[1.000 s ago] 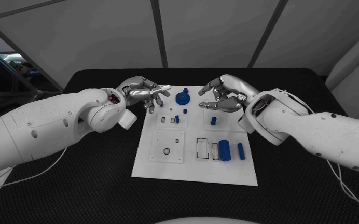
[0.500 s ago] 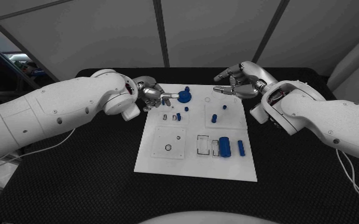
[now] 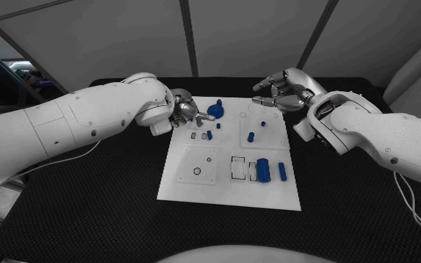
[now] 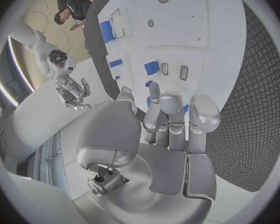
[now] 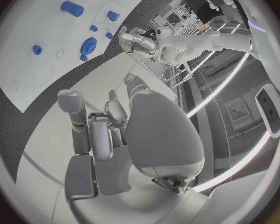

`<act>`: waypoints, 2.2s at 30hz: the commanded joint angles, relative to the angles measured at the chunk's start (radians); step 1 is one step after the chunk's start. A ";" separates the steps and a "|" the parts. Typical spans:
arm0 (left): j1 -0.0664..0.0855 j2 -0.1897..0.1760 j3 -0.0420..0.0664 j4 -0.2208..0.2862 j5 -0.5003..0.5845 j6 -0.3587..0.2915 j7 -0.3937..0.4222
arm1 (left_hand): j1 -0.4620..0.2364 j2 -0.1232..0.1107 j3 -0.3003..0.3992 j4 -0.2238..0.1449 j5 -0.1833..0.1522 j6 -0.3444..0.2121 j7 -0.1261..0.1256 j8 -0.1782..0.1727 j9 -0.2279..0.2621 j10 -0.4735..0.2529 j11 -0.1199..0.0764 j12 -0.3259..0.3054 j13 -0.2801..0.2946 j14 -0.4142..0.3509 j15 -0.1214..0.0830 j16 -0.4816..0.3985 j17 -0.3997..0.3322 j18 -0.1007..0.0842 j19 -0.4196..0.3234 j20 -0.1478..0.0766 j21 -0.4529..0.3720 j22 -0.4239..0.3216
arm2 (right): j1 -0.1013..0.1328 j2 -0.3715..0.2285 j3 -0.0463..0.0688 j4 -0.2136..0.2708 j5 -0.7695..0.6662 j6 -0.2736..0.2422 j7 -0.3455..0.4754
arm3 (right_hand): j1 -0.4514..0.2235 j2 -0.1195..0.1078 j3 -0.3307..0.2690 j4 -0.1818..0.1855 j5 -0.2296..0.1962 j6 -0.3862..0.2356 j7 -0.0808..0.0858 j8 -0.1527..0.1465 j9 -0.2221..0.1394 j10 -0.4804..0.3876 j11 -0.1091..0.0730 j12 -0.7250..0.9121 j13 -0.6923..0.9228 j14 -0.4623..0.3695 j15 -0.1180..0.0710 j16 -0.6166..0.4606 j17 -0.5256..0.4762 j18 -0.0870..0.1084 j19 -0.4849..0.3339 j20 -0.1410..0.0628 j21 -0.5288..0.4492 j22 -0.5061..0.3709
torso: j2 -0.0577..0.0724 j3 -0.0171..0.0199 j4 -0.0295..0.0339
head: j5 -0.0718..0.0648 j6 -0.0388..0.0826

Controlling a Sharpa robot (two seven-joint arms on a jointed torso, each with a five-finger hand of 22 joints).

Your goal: Assemble the parts on the task board

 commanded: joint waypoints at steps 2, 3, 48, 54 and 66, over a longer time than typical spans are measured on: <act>0.008 0.018 -0.006 -0.020 -0.045 0.090 -0.051 | -0.014 0.002 -0.007 0.000 -0.006 -0.016 0.003 0.008 0.014 0.003 0.002 0.001 -0.003 -0.001 -0.004 0.001 0.000 -0.021 0.001 0.000 0.002 -0.002 | 0.002 0.002 0.001 -0.001 0.010 -0.011 -0.003 | -0.002 0.009 0.000 -0.007 0.007 0.003 -0.003 0.007 -0.002 -0.008 -0.002 -0.008 -0.003 0.069 -0.009 -0.005 0.130 0.020 -0.007 -0.001 -0.006 -0.003 | 0.002 -0.0003 -0.0007 | -0.001 -0.002; 0.009 0.023 -0.008 -0.024 -0.047 0.095 -0.052 | -0.016 0.002 -0.007 0.000 -0.007 -0.018 0.004 0.009 0.016 0.001 0.002 0.000 -0.004 -0.001 -0.004 0.001 0.000 -0.021 0.001 0.000 0.002 -0.002 | 0.002 0.002 0.001 -0.001 0.010 -0.011 -0.004 | -0.002 0.009 0.000 -0.007 0.008 0.003 -0.003 0.007 -0.002 -0.008 -0.002 -0.008 -0.004 0.069 -0.009 -0.005 0.130 0.020 -0.007 -0.001 -0.006 -0.003 | 0.002 -0.0004 -0.0002 | -0.002 -0.003; 0.012 0.107 -0.028 -0.088 -0.052 0.166 -0.061 | 0.056 0.040 0.012 -0.011 0.021 -0.066 0.019 -0.006 0.042 -0.040 0.015 -0.040 -0.058 -0.006 0.007 -0.010 -0.010 -0.015 -0.023 0.010 -0.017 -0.023 | 0.003 0.021 0.001 -0.019 0.010 0.004 -0.018 | -0.004 0.009 0.002 -0.008 0.028 -0.002 -0.003 0.010 -0.004 -0.010 -0.003 -0.013 -0.010 0.067 -0.010 -0.011 0.120 0.022 -0.013 -0.003 -0.019 -0.021 | 0.003 -0.0006 0.0016 | -0.005 -0.021; 0.012 0.112 -0.028 -0.093 -0.052 0.174 -0.061 | 0.085 0.052 0.023 -0.019 0.021 -0.066 0.019 -0.008 0.045 -0.040 0.015 -0.039 -0.060 -0.007 0.007 -0.010 -0.010 -0.016 -0.022 0.011 -0.014 -0.015 | 0.003 0.023 0.001 -0.020 0.010 0.007 -0.019 | -0.004 0.009 0.002 -0.008 0.028 -0.002 -0.003 0.010 -0.004 -0.010 -0.003 -0.013 -0.010 0.067 -0.010 -0.011 0.120 0.022 -0.013 -0.003 -0.019 -0.021 | 0.004 -0.0005 0.0016 | -0.006 -0.023; 0.012 0.117 -0.028 -0.095 -0.052 0.177 -0.060 | 0.130 0.071 0.048 -0.034 0.021 -0.066 0.018 -0.013 0.049 -0.042 0.015 -0.039 -0.063 -0.007 0.007 -0.011 -0.009 -0.016 -0.023 0.011 -0.012 -0.010 | 0.003 0.026 0.001 -0.023 0.010 0.011 -0.021 | -0.003 0.011 0.005 -0.009 0.037 -0.004 -0.003 0.011 -0.005 -0.010 -0.003 -0.013 -0.012 0.067 -0.010 -0.012 0.119 0.022 -0.013 -0.003 -0.021 -0.023 | 0.004 -0.0005 0.0014 | -0.006 -0.028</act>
